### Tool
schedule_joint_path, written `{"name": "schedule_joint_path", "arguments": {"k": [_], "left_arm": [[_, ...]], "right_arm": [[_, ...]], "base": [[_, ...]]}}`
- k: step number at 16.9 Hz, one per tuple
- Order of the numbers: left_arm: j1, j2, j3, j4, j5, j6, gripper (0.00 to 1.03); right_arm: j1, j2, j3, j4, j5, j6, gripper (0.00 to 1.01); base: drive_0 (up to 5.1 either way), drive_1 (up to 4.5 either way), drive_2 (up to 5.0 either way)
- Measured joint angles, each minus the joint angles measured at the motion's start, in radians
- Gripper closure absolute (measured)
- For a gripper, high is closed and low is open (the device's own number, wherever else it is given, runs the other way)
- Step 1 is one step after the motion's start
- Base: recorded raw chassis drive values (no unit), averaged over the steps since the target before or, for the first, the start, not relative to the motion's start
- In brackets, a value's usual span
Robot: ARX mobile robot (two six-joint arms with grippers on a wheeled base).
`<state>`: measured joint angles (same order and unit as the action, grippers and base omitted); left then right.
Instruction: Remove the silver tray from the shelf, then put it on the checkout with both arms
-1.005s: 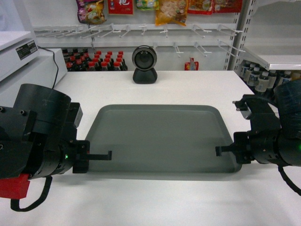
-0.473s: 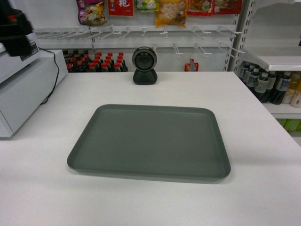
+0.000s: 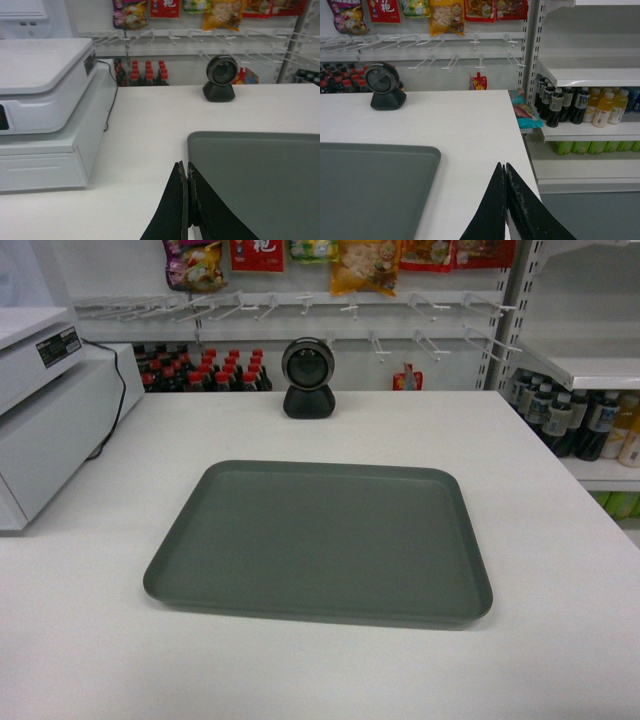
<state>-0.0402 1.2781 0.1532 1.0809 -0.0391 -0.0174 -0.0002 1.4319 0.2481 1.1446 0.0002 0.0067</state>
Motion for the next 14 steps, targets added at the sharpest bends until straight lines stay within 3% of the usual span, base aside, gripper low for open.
{"name": "schedule_joint_path", "arguments": {"k": [2,6,14], "left_arm": [[0.045,-0.118,-0.036,-0.047,0.029,0.0,1.02],[0.04,-0.33,-0.105,-0.202,0.038,0.0,1.02],[0.04,-0.688,-0.143,-0.506,0.038,0.0,1.02]], "right_arm": [[0.0,-0.115,-0.058,-0.026,0.0,0.0,0.99],[0.0,-0.319,-0.155,-0.147,0.0,0.0,0.99],[0.0,-0.701,-0.232,-0.443,0.0,0.0,0.99]], "base": [[0.0,0.0,0.0],[0.0,0.0,0.0],[0.0,0.0,0.0]]}}
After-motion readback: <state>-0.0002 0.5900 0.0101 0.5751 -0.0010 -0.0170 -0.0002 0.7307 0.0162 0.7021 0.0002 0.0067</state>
